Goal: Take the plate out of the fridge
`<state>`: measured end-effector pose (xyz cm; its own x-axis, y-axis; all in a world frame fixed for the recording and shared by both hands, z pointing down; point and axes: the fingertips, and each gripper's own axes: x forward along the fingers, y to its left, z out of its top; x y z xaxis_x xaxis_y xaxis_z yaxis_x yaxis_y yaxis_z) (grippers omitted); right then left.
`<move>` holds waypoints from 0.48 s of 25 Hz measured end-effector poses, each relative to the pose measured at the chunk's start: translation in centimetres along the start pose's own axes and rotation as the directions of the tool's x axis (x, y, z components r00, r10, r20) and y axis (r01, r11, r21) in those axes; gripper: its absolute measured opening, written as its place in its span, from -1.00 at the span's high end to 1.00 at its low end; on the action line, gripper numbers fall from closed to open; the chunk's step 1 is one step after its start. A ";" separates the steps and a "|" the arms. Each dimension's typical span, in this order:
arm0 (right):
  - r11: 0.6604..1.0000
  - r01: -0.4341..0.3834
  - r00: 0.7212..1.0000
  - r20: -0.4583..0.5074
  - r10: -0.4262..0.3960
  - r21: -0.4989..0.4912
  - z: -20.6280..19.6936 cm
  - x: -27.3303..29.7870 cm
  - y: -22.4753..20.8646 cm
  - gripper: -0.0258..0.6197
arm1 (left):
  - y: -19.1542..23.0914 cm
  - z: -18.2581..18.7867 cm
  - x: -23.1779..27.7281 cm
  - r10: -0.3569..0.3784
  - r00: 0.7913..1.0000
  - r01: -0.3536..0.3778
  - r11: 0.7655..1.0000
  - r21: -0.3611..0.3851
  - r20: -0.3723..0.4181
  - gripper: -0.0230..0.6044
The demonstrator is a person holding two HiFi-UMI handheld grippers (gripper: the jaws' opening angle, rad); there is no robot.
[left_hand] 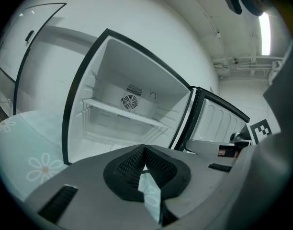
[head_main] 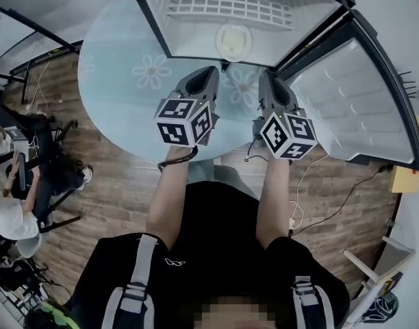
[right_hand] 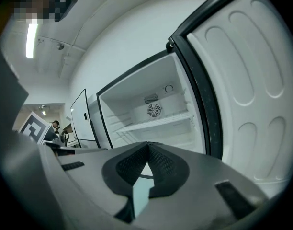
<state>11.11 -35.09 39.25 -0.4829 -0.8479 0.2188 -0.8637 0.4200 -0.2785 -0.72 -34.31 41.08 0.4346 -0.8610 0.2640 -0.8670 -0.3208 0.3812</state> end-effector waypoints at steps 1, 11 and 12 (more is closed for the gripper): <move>1.000 0.004 1.000 -0.013 -0.004 0.008 -0.6 0.4 -0.3 0.92 | 0.1 -0.6 0.6 -0.003 1.000 0.003 1.000 -0.005 -0.015 0.93; 0.997 0.031 0.995 -0.100 -0.024 0.069 -4.8 5.7 -2.6 0.92 | 4.5 -4.2 5.6 0.038 0.994 -0.046 0.996 -0.073 -0.107 0.92; 0.997 0.033 0.994 -0.110 -0.025 0.070 -5.1 6.1 -2.6 0.92 | 5.1 -4.5 5.9 0.045 0.992 -0.054 0.995 -0.079 -0.114 0.92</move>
<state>9.63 -39.72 46.13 -0.4740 -0.8173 0.3275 -0.8669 0.3681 -0.3361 -1.48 -39.22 48.54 0.4202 -0.8240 0.3800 -0.8674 -0.2418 0.4349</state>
